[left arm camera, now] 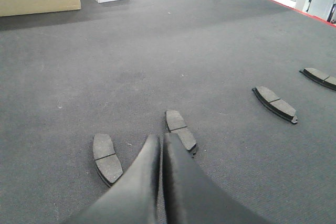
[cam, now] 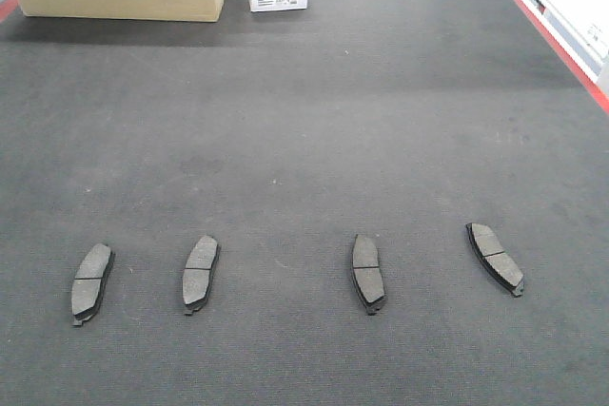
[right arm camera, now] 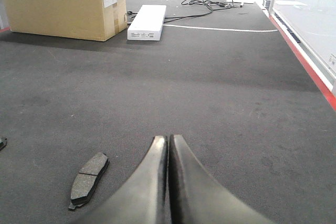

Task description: Move and align brake pads A on conveyor

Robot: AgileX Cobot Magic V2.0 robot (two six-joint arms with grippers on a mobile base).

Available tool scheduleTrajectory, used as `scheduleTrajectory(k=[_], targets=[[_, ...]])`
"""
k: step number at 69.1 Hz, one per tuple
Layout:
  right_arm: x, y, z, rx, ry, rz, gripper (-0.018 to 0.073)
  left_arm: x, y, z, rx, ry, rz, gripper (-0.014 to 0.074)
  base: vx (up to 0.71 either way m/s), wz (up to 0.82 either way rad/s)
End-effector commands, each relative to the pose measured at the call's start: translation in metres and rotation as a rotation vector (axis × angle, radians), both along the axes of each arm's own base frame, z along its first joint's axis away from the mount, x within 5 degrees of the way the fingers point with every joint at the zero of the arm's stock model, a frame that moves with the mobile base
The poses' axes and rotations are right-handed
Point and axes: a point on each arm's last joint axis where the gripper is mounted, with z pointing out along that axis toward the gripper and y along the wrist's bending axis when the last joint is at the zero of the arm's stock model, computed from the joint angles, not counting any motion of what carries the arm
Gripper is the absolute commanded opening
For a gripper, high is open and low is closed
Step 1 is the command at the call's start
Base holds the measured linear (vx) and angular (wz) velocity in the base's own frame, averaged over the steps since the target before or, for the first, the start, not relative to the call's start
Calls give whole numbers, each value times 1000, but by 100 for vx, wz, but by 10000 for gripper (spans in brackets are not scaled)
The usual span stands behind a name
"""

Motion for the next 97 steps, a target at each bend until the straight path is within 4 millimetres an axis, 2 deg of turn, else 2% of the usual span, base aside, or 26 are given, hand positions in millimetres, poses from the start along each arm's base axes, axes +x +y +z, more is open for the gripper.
scheduleTrajectory(k=[1,13,20,32,44,51,97], targets=[[0,0,13,7,-83,-4,-10,2,-2,12,-38,-77,-15,-7,0,0],[0,0,13,7,-83,-4,-10,10,-5,-1,-12,-116,56,-7,0,0],[0,0,13,7,-83,-4,-10,21,-8,-17,-50,-172,139,-7,0,0],[0,0,13,7,-83,-4,-10,37,-5,-63,-107,-208,299,-7,0,0],[0,0,13,7,-83,-4,-10,36,1,-101,-123,-268,414,-7,0,0],[0,0,13,7,-83,-4,-10,36,4,-104,-93,-232,456,-7,0,0],[0,0,13,7,-83,-4,-10,36,3,-105,-82,-234,441,-6,0,0]])
